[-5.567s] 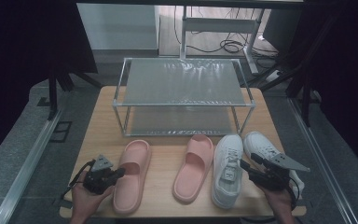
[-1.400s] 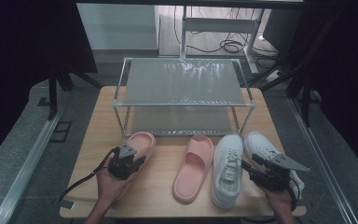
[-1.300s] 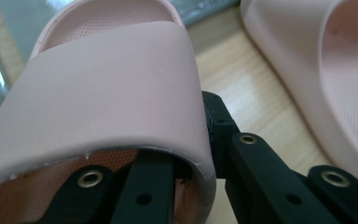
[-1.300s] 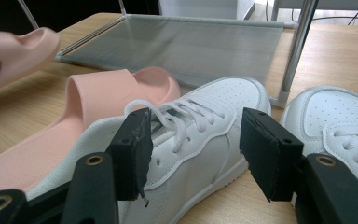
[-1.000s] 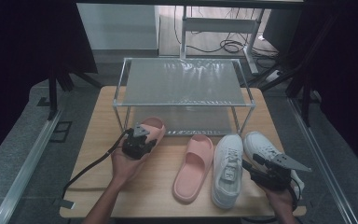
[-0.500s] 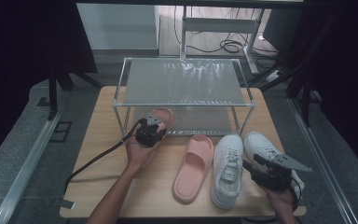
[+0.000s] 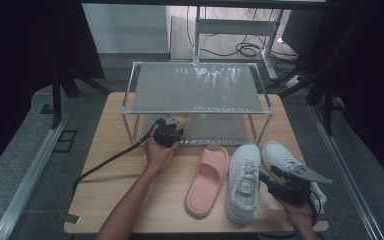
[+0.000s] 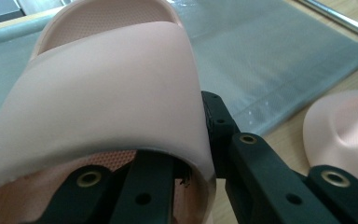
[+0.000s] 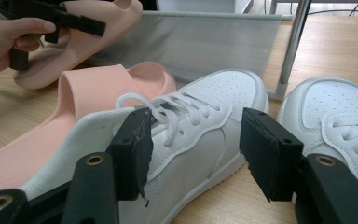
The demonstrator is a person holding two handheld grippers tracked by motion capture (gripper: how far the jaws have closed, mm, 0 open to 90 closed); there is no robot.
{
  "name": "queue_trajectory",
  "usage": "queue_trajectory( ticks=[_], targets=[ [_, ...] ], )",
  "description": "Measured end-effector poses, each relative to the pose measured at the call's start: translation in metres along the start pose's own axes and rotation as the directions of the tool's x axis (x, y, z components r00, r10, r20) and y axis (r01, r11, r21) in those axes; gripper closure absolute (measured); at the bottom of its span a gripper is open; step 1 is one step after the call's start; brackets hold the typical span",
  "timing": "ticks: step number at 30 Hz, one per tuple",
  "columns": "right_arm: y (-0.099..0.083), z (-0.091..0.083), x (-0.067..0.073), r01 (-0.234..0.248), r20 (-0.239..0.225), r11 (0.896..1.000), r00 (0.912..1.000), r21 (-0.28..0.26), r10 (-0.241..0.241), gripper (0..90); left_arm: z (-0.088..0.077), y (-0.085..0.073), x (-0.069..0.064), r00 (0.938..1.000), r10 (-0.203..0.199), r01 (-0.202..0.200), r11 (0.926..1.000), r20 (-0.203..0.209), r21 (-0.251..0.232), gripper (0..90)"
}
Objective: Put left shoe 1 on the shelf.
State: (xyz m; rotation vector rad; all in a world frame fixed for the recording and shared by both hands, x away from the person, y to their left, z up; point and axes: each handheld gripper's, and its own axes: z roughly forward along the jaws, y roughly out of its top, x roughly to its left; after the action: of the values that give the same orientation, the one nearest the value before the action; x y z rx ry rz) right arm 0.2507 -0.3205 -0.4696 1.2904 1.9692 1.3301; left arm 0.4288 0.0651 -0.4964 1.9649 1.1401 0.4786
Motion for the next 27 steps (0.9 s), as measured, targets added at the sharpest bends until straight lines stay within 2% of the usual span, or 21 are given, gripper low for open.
queue_trajectory(
  ticks=[1, 2, 3, 5, 6, 7, 8, 9, 10, 11, 14, 15, 17, 19, 20, 23, 27],
  targets=[
    [0.0, 0.0, 0.0, 0.001, 0.001, 1.0, 1.0, 0.0, -0.001, 44.1, 0.004, 0.001, -0.002, 0.9995, 0.028, -0.028, 0.9996, -0.012, 0.003, 82.4],
    [0.0, 0.0, -0.001, 0.002, 0.002, 1.0, 1.0, 0.001, -0.002, 44.1, 0.007, 0.001, -0.004, 0.9995, 0.029, -0.029, 0.9996, -0.013, 0.004, 81.8],
    [0.0, 0.0, -0.001, 0.002, 0.003, 1.0, 1.0, 0.002, -0.002, 44.1, 0.009, 0.002, -0.004, 0.9976, 0.066, -0.066, 0.9977, -0.018, 0.011, 80.3],
    [0.0, 0.0, -0.001, 0.005, 0.005, 1.0, 1.0, 0.003, -0.005, 44.2, 0.012, 0.002, -0.005, 0.9981, 0.061, -0.061, 0.9981, -0.008, 0.01, 77.1],
    [0.0, 0.0, 0.0, 0.003, 0.005, 1.0, 1.0, 0.004, -0.003, 44.1, 0.014, 0.001, -0.005, 0.9985, 0.054, -0.054, 0.9983, 0.0, 0.02, 72.6],
    [0.0, -0.001, 0.0, 0.007, 0.005, 1.0, 1.0, 0.003, -0.007, 44.0, 0.014, -0.001, -0.008, 0.9986, 0.051, -0.05, 0.9985, -0.017, 0.02, 62.4],
    [0.0, -0.001, 0.0, 0.007, 0.004, 1.0, 1.0, 0.003, -0.007, 44.0, 0.014, -0.001, -0.008, 0.9986, 0.051, -0.05, 0.9985, -0.017, 0.02, 58.2],
    [0.0, -0.001, 0.0, 0.007, 0.004, 1.0, 1.0, 0.003, -0.007, 44.0, 0.013, 0.002, -0.001, 0.9839, 0.178, -0.178, 0.9839, -0.013, 0.013, 58.2],
    [-0.001, -0.002, -0.001, 0.006, 0.006, 1.0, 1.0, 0.005, -0.006, 44.0, 0.012, 0.001, -0.001, 0.981, 0.194, -0.193, 0.981, -0.013, 0.012, 50.5],
    [-0.001, -0.002, -0.001, 0.005, 0.006, 1.0, 1.0, 0.005, -0.005, 44.0, 0.01, 0.0, -0.002, 0.9752, 0.221, -0.221, 0.9752, -0.004, 0.007, 46.8],
    [-0.001, -0.002, 0.0, 0.005, 0.005, 1.0, 1.0, 0.002, -0.005, 44.0, 0.005, -0.001, -0.005, 0.9725, 0.233, -0.233, 0.9725, -0.001, -0.004, 40.7],
    [-0.001, -0.002, 0.0, 0.005, 0.005, 1.0, 1.0, 0.002, -0.005, 44.0, 0.002, -0.005, -0.014, 0.9951, 0.097, -0.097, 0.9952, 0.018, -0.012, 40.7],
    [0.0, -0.002, -0.001, 0.006, 0.006, 1.0, 1.0, 0.0, -0.006, 44.0, -0.004, -0.003, -0.015, 0.9936, 0.11, -0.11, 0.9938, 0.025, -0.014, 37.9],
    [0.0, -0.003, -0.001, 0.004, 0.006, 1.0, 1.0, -0.001, -0.004, 44.0, -0.01, -0.003, -0.016, 0.9951, 0.095, -0.095, 0.9954, 0.026, -0.009, 37.9],
    [0.0, -0.003, 0.0, 0.005, 0.006, 1.0, 1.0, -0.001, -0.005, 44.0, -0.013, -0.004, -0.016, 0.9949, 0.096, -0.095, 0.9954, 0.03, -0.009, 38.7],
    [0.0, -0.003, 0.0, 0.006, 0.006, 1.0, 1.0, -0.001, -0.006, 44.0, -0.026, -0.008, -0.011, 0.9975, 0.051, -0.049, 0.9981, 0.048, -0.038, 40.2],
    [0.0, -0.002, 0.0, 0.007, 0.005, 1.0, 1.0, 0.001, -0.007, 44.0, -0.037, -0.012, -0.008, 0.9977, 0.051, -0.049, 0.9978, 0.044, -0.043, 46.4]
  ],
)
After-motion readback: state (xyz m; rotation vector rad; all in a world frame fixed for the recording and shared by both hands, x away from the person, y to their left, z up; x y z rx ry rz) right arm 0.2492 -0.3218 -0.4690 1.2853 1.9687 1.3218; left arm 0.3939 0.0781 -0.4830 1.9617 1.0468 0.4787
